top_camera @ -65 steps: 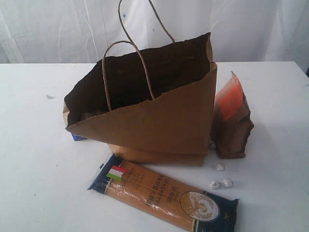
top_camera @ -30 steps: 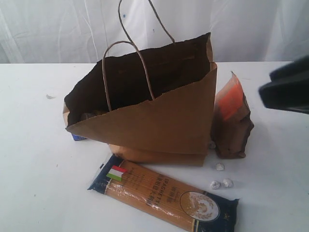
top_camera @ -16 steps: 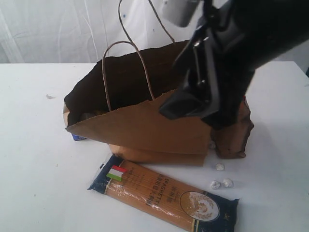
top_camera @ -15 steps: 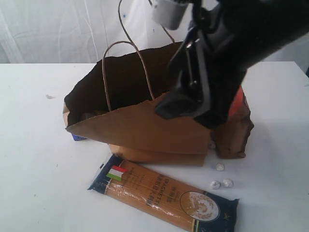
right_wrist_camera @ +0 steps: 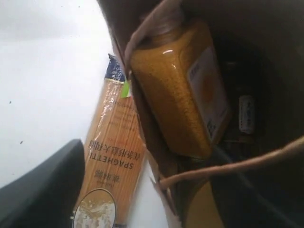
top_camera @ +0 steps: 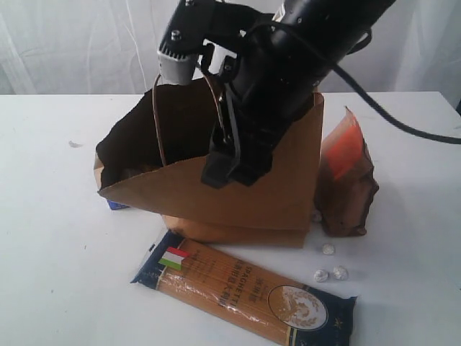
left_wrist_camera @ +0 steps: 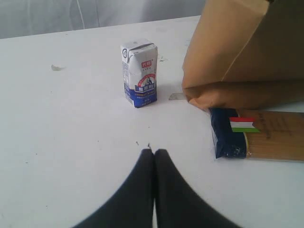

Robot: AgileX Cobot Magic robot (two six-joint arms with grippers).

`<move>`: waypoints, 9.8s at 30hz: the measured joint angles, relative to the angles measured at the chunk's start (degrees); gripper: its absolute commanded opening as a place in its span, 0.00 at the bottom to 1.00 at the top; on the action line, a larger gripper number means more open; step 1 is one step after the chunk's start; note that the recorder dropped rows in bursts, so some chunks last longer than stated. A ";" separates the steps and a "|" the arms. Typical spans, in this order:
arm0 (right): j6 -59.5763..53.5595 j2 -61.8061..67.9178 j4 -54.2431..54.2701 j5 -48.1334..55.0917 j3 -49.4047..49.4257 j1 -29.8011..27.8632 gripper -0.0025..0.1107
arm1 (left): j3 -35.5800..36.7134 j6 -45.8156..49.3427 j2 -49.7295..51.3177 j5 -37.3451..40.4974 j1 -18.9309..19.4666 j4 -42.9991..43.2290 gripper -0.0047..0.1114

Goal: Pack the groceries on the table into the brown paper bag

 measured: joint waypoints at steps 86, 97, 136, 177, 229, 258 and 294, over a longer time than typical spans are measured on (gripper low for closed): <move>37.76 -33.27 -19.47 1.73 13.30 0.00 0.49 | 0.00 0.00 0.00 0.00 0.00 0.00 0.04; 51.72 -43.99 -20.61 0.43 35.54 0.00 0.38 | 0.00 0.00 0.00 0.00 0.00 0.00 0.04; 63.26 -6.12 -23.74 -51.35 55.39 -12.91 0.38 | 0.00 0.00 0.00 0.00 0.00 0.00 0.04; 60.78 -6.18 -23.74 -53.04 55.39 -13.01 0.02 | 0.00 0.00 0.00 0.00 0.00 0.00 0.04; 34.57 -2.99 -8.94 -14.93 -6.53 -3.91 0.02 | 0.00 0.00 0.00 0.00 0.00 0.00 0.04; 33.38 5.02 -11.31 1.91 -18.11 0.01 0.48 | 0.00 0.00 0.00 0.00 0.00 0.00 0.04; 55.38 -48.59 -30.24 -8.17 30.87 0.01 0.48 | 0.00 0.00 0.00 0.00 0.00 0.00 0.04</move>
